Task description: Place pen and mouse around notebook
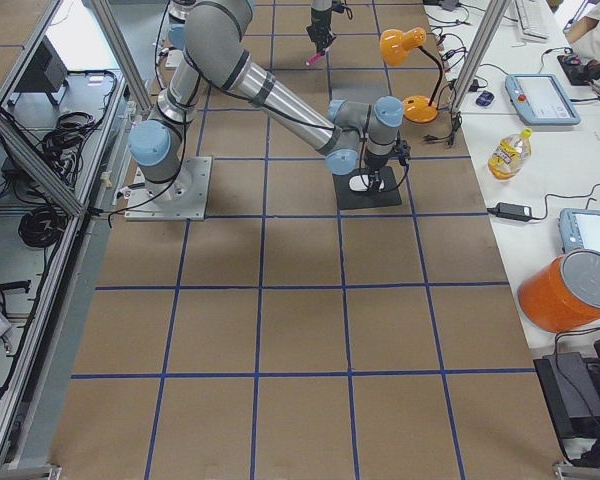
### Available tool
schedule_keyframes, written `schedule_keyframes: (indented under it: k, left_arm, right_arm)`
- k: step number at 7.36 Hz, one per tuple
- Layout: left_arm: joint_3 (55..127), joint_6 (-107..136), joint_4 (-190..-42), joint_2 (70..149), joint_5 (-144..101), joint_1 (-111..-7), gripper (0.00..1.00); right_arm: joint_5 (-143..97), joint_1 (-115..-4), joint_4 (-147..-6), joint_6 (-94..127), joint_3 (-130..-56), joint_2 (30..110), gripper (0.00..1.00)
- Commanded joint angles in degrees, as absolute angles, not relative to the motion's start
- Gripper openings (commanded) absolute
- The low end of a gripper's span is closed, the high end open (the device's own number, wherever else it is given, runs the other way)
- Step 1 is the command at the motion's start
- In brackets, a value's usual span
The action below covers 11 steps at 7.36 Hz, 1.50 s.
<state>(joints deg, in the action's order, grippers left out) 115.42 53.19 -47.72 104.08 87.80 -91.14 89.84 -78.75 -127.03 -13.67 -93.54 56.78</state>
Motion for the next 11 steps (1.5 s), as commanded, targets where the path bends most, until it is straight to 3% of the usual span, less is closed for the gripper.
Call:
schedule_keyframes:
  k: [1,6,9,11]
  left_arm:
    - [115.23,68.22,-47.02,104.94,87.89,-96.49,0.0]
    - [114.79,92.05,-45.71,106.17,87.8,-103.78,0.0]
    - [114.35,99.73,-42.46,107.83,88.24,-108.44,0.0]
    - [110.5,105.25,-42.19,110.73,89.47,-111.69,0.0]
  right_arm:
    - [90.18,-78.75,-126.39,-13.36,-92.82,57.47,0.99]
    - [89.65,-79.71,-104.29,-10.57,-89.58,77.57,1.0]
    - [90.17,-89.53,-89.7,5.73,-78.26,80.59,1.0]
    - [90.44,-94.98,-87.89,9.22,-77.61,82.51,1.0]
